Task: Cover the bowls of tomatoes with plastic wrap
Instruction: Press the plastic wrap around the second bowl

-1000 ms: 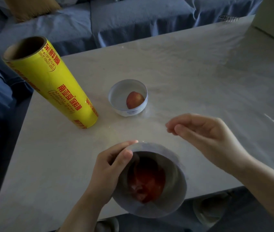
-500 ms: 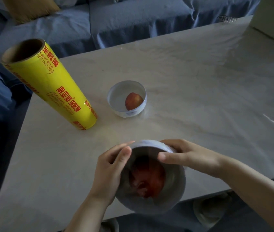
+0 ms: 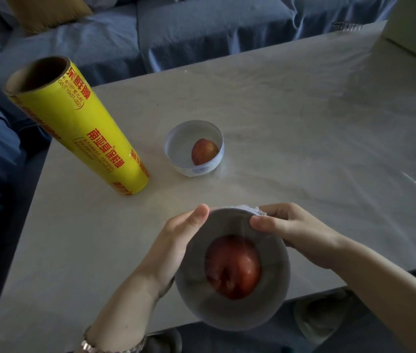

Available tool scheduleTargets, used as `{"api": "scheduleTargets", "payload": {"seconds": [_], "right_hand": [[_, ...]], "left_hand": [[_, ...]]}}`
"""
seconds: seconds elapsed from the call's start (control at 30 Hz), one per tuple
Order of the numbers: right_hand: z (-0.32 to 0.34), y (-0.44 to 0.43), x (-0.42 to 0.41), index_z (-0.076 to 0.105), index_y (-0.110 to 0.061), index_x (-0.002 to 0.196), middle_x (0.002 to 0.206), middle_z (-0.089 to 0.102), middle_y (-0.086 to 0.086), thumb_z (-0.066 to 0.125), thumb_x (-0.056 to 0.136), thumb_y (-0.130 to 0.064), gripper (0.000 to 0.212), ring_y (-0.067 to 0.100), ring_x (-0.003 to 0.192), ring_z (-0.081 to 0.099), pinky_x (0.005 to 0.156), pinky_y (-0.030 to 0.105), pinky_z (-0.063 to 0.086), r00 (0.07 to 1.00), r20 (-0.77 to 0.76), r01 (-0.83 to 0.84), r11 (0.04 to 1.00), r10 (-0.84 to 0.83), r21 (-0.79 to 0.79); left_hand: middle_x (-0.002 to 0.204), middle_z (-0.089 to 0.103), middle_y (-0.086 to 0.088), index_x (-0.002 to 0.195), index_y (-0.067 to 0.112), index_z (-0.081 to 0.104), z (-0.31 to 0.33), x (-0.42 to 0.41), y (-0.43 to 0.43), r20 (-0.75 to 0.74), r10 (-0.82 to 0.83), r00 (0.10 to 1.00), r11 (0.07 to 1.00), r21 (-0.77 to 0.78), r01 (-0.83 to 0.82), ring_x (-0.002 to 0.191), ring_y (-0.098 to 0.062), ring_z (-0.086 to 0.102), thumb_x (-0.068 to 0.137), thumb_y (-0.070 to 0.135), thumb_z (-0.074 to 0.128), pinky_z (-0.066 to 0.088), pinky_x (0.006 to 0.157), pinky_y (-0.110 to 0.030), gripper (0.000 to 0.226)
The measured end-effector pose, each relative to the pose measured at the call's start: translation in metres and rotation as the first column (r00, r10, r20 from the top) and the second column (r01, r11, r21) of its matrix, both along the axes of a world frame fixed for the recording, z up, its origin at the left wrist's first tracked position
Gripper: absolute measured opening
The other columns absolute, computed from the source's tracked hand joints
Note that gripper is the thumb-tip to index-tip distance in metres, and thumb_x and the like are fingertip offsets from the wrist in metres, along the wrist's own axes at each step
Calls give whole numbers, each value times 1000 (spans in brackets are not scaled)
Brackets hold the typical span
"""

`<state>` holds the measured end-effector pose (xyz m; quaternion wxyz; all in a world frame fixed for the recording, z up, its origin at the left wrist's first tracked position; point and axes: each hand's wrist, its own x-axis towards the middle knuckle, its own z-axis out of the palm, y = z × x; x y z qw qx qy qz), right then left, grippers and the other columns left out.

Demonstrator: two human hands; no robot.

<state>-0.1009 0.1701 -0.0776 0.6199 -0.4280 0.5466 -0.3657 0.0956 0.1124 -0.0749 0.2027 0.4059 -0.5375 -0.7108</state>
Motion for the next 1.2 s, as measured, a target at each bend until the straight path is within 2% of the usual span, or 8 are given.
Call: {"api": "scheduleTargets", "payload": {"seconds": [0.13,0.23,0.4,0.57,0.77,0.97,1.13,1.2], "right_hand": [[8,-9,1,72,-13,87,80,70,14,76,56,-62,58,21,76,62,75,39,50,991,-122,47,998,-52,-39],[19,-20,2,64,-2,75,65,54,10,62,54,-63,64,17,63,50,60,27,43,984,-169,58,998,-62,-27],[33,-37,-6,71,-9,73,62,67,-3,71,75,-29,20,-1,55,61,54,12,49,967,-252,-17,995,41,94],[32,-42,-4,66,-13,66,61,64,-2,60,87,-26,26,6,57,58,64,18,53,936,-341,-61,994,90,95],[23,-50,2,46,-11,66,58,47,1,44,97,-18,31,4,36,44,43,16,45,975,-209,123,973,-81,196],[10,-40,12,54,-6,63,61,47,7,52,92,-24,34,15,53,39,49,23,35,880,-474,28,996,15,84],[9,-32,11,66,-1,76,61,57,3,56,89,-22,27,12,55,47,52,20,40,907,-421,3,999,14,40],[7,-32,6,63,-7,71,50,55,-4,58,89,-17,21,7,44,45,44,13,40,965,-256,71,994,-49,79]], "left_hand": [[107,70,-15,104,13,72,-7,-1,10,-34,134,990,990,-45,-136,106,-30,64,86,43,45,51,92,-41,45],[96,74,-8,91,20,77,-8,-2,12,-29,234,972,964,-126,-236,95,-24,68,78,43,56,55,78,-29,34],[97,75,-2,97,19,74,-7,1,9,20,274,962,945,-191,-265,97,-21,68,55,55,67,54,81,-34,56],[90,75,2,83,32,77,-9,2,10,17,265,964,949,-182,-258,91,-17,69,52,55,65,53,75,-28,41],[92,75,-2,86,30,77,-4,1,14,-73,238,969,960,-134,-246,89,-17,69,52,54,75,53,70,-22,42],[95,75,-1,89,29,77,-6,5,16,-119,273,955,942,-169,-290,93,-17,69,47,70,75,52,74,-21,59],[95,75,1,89,30,77,-4,9,12,-111,262,959,942,-189,-279,93,-12,69,46,72,75,51,75,-19,59],[95,75,-1,90,28,77,-5,11,10,-110,257,960,946,-172,-273,93,-14,68,46,71,75,52,76,-21,61]]}}
